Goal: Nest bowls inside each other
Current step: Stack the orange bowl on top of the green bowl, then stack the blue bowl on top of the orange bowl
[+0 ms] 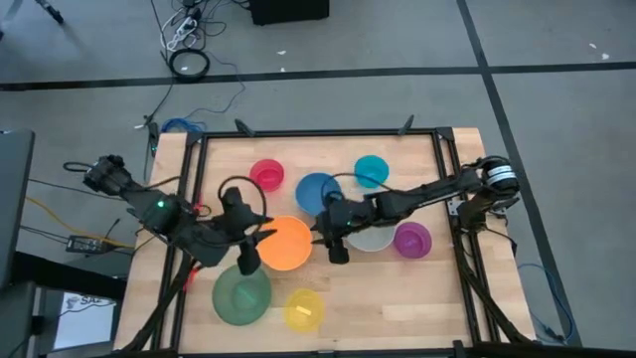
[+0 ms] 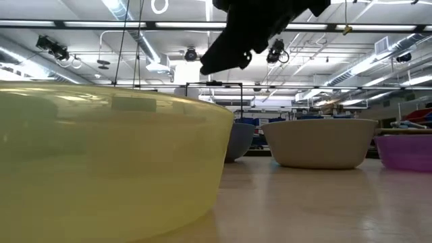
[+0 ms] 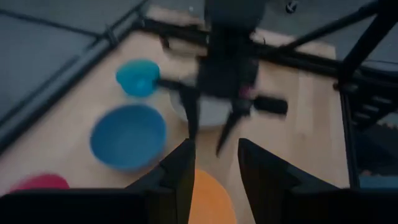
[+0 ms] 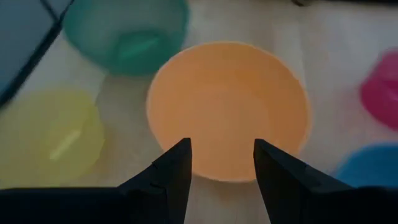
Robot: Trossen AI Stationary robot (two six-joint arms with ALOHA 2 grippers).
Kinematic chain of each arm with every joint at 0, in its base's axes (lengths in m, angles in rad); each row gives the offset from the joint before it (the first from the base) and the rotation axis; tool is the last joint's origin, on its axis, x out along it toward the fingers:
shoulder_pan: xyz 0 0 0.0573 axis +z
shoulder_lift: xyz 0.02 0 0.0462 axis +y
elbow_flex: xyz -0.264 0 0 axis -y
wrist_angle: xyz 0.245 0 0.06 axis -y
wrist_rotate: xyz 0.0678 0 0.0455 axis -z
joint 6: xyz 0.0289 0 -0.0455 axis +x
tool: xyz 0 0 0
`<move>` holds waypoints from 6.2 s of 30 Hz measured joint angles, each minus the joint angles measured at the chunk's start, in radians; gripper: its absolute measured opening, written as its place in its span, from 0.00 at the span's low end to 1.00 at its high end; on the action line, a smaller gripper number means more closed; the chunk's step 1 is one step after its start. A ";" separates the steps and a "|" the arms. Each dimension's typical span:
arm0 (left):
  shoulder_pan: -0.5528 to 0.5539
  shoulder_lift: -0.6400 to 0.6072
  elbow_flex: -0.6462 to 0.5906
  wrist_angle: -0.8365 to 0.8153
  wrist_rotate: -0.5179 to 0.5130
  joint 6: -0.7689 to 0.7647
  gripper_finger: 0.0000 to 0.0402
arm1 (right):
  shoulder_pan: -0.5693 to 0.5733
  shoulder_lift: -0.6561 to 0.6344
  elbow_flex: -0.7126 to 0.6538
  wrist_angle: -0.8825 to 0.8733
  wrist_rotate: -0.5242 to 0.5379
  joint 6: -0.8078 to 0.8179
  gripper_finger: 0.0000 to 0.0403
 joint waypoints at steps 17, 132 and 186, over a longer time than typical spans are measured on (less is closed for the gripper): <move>0.000 -0.003 0.057 -0.223 -0.122 -0.053 0.33 | 0.105 0.045 0.001 -0.097 0.029 -0.559 0.40; 0.004 -0.014 0.089 -0.146 -0.505 -0.305 0.33 | 0.105 0.519 0.422 0.342 -0.318 -0.378 0.21; 0.191 0.339 0.088 -0.150 -0.052 0.122 0.33 | 0.099 -0.816 -0.266 -0.469 0.400 0.136 0.21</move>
